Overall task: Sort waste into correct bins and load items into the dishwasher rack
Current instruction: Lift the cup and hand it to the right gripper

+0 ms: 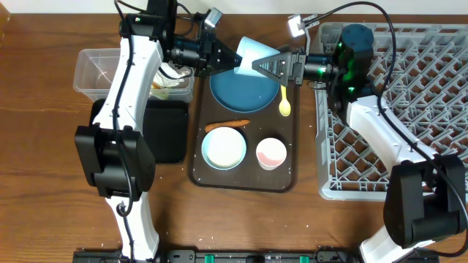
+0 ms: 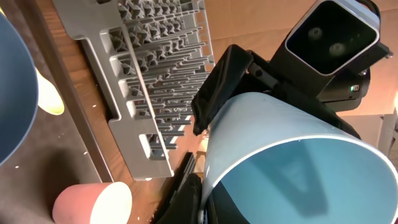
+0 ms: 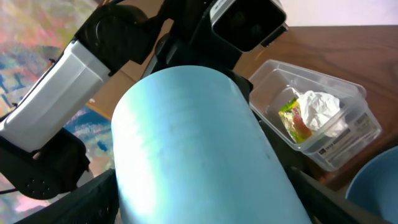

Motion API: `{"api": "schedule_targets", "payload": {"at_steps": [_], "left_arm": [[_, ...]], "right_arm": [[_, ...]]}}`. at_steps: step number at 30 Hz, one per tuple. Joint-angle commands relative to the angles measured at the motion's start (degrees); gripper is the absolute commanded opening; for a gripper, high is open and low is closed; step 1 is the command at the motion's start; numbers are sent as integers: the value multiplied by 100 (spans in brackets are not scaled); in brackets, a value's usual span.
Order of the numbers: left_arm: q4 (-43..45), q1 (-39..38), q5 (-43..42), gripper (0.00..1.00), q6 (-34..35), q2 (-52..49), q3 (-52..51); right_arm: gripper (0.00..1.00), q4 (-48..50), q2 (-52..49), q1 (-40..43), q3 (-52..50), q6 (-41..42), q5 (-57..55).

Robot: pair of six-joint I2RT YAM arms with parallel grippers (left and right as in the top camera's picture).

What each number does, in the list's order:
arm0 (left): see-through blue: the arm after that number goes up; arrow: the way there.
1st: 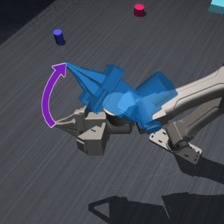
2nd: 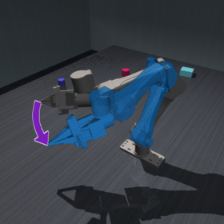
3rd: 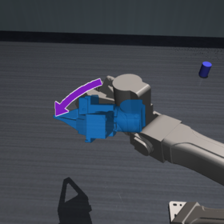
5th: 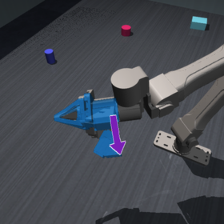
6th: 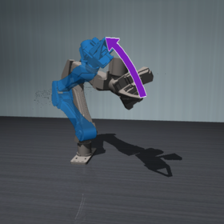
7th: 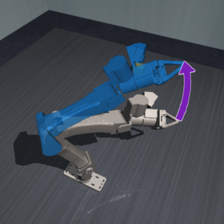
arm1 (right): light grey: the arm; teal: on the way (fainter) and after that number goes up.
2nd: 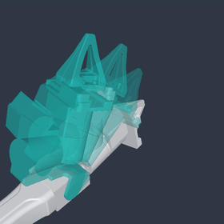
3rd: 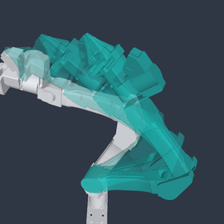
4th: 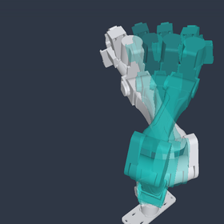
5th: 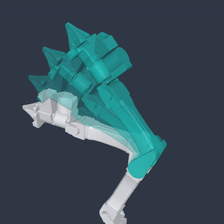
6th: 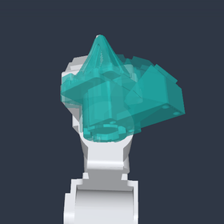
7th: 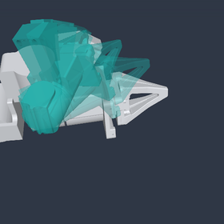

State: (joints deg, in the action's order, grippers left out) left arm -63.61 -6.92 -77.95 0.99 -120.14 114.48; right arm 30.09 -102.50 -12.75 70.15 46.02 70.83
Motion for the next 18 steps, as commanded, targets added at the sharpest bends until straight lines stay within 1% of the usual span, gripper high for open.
{"api": "schedule_targets", "payload": {"at_steps": [1, 5, 6, 9, 11, 12, 15, 16, 18], "left_arm": [[-11, -17, -175, 6, -140, 35, 87], [-13, -17, -175, 6, -140, 35, 87], [-11, -17, -175, 6, -140, 35, 87], [-11, -17, -175, 7, -140, 35, 87], [-11, -17, -173, 12, -140, 35, 87], [-11, -17, -173, 16, -140, 35, 87], [-13, -17, -173, 17, -140, 35, 87], [-11, -17, -173, 21, -140, 35, 87], [-11, -17, -170, 25, -140, 35, 87]], "right_arm": [[81, 39, 9, -66, -48, -195, 11], [79, 103, 9, -28, -48, -238, 11], [77, 118, 9, -24, -48, -238, 15], [62, 192, 9, -24, -48, -236, 76], [58, 212, 11, -22, -48, -236, 90], [58, 249, 11, -17, -48, -236, 107], [57, 369, 13, 74, -46, -197, 168], [56, 424, 15, 122, -46, -155, 188], [54, 651, 20, 299, -46, 13, 245]]}}
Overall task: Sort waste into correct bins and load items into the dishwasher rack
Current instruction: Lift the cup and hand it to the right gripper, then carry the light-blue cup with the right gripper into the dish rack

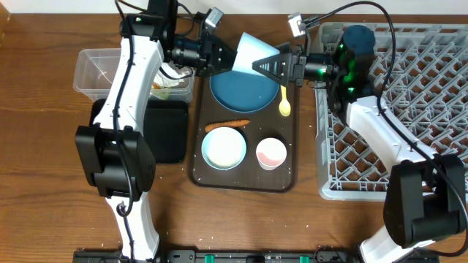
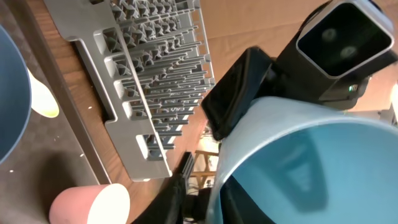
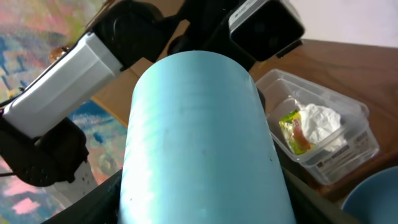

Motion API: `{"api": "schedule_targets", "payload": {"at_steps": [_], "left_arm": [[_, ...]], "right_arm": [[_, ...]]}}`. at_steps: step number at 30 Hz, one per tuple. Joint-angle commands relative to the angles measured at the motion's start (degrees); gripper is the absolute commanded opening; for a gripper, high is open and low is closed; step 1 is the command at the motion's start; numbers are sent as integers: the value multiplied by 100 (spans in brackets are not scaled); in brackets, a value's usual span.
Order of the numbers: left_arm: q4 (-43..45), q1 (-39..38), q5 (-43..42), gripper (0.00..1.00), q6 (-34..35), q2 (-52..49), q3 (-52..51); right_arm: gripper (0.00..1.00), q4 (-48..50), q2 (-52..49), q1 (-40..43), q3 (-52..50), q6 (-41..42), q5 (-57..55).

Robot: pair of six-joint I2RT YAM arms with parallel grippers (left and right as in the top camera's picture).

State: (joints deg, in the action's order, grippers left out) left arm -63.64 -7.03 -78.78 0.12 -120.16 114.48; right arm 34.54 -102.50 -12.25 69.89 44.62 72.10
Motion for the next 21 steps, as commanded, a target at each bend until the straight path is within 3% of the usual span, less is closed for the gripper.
{"api": "schedule_targets", "payload": {"at_steps": [1, 7, 13, 21], "left_arm": [[-11, -7, -63, 27, -50, 37, 87], [-11, -4, 308, 29, -48, 37, 87], [-9, -4, 756, 30, -46, 37, 87], [-9, -7, 2430, 33, -26, 37, 87]], "right_arm": [[54, 306, 26, 334, -20, 234, 157], [54, 483, 61, 1071, -20, 468, 549], [56, 13, 61, 1880, -22, 369, 855], [56, -638, 61, 2553, -22, -68, 433]]}}
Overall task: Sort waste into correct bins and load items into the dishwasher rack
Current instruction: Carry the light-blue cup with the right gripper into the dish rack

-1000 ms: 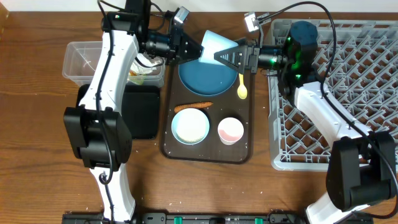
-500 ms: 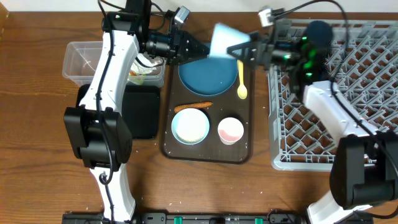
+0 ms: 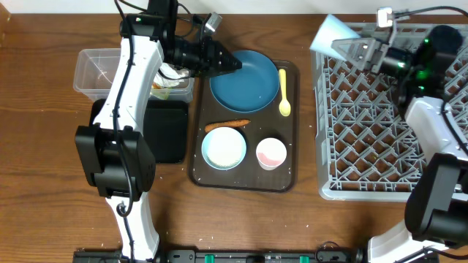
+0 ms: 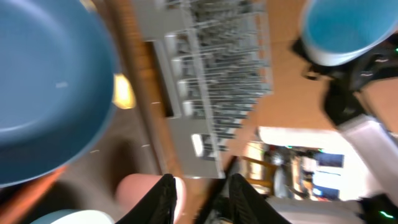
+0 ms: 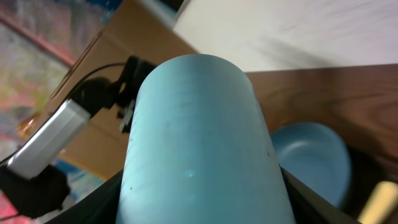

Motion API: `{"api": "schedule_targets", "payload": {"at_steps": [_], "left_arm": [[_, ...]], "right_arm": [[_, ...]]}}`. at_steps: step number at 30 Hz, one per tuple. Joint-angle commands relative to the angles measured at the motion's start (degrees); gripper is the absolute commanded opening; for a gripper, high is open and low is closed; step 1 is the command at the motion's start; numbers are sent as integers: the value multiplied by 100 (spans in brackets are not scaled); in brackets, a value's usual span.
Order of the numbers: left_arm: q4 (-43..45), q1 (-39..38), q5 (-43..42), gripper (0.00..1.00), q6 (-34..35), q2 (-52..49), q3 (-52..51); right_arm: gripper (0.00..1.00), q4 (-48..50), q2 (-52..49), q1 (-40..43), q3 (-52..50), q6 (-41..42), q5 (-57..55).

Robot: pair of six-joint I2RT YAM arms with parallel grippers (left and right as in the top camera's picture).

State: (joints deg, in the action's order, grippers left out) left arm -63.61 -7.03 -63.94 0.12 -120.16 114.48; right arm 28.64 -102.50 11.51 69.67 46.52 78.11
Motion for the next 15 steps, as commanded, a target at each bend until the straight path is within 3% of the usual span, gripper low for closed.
{"api": "schedule_targets", "payload": {"at_steps": [1, 6, 15], "left_arm": [[-11, -7, 1130, 33, -28, 37, 87], [-13, -7, 2100, 34, -22, 37, 87], [-11, -7, 2743, 35, -9, 37, 87]], "right_arm": [[56, -122, 61, 247, 0, -306, -273], [57, -667, 61, 551, 0, -695, -846], [53, -3167, 114, 968, 7, -2267, -2404]]}}
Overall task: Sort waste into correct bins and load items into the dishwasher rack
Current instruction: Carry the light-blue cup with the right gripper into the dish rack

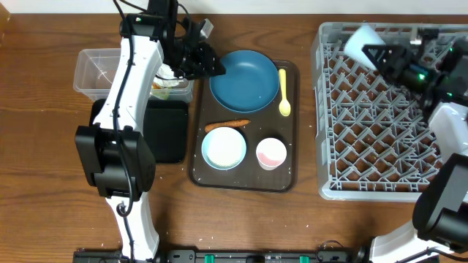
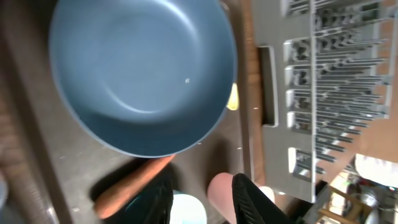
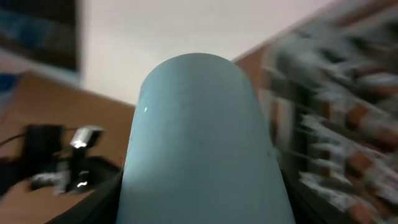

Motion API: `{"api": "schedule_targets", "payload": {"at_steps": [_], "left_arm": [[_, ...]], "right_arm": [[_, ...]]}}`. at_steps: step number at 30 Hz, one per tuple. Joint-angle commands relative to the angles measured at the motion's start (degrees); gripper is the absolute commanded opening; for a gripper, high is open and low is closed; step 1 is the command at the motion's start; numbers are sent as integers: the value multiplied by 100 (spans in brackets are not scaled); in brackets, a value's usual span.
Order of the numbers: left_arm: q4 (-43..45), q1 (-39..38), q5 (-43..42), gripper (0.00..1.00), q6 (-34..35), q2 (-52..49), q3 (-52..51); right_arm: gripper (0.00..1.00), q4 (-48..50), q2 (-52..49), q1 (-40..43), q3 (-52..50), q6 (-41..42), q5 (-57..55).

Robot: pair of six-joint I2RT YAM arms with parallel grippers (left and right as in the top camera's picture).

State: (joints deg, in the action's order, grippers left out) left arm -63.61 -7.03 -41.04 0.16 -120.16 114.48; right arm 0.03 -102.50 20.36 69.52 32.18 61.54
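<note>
My right gripper (image 1: 382,53) is shut on a light blue cup (image 1: 361,39), held on its side over the far left part of the grey dishwasher rack (image 1: 380,157). The cup (image 3: 199,137) fills the right wrist view. My left gripper (image 1: 208,63) is open with nothing in it, at the left edge of the blue plate (image 1: 245,79). The left wrist view looks down on the plate (image 2: 140,74), a carrot (image 2: 134,182) and a pink cup (image 2: 222,191). On the dark tray (image 1: 201,175) also lie a yellow spoon (image 1: 284,95) and a white bowl (image 1: 224,148).
A clear plastic container (image 1: 99,69) with crumpled waste stands at the far left, behind my left arm. A black bin (image 1: 168,131) sits left of the tray. The rack's rows of prongs (image 2: 329,81) run along the tray's right side.
My right gripper has carried the light blue cup from the rack's far left corner to further right over the rack. My left gripper has drawn back left and now faces down at the plate.
At first both grippers met at the light blue cup above the plate, and they were still there shortly after. Then my left gripper had let go and my right held the cup alone at the rack's corner. Now the cup is over the rack.
</note>
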Motion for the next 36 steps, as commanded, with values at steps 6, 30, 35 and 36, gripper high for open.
{"api": "schedule_targets", "payload": {"at_steps": [6, 30, 35, 36], "left_arm": [[-11, -7, 859, 35, -13, 37, 81], [-13, -7, 1067, 35, -13, 35, -101], [-13, -7, 1067, 35, -13, 35, -101], [-13, -7, 1067, 35, -13, 35, -103]], "right_arm": [[55, -1609, 699, 136, 201, -1438, -1847], [46, -6435, 2197, 131, 350, -1998, -5541], [48, -6813, 2190, 131, 350, -2000, -5864], [48, -6891, 2168, 131, 350, -2002, -5910]]}}
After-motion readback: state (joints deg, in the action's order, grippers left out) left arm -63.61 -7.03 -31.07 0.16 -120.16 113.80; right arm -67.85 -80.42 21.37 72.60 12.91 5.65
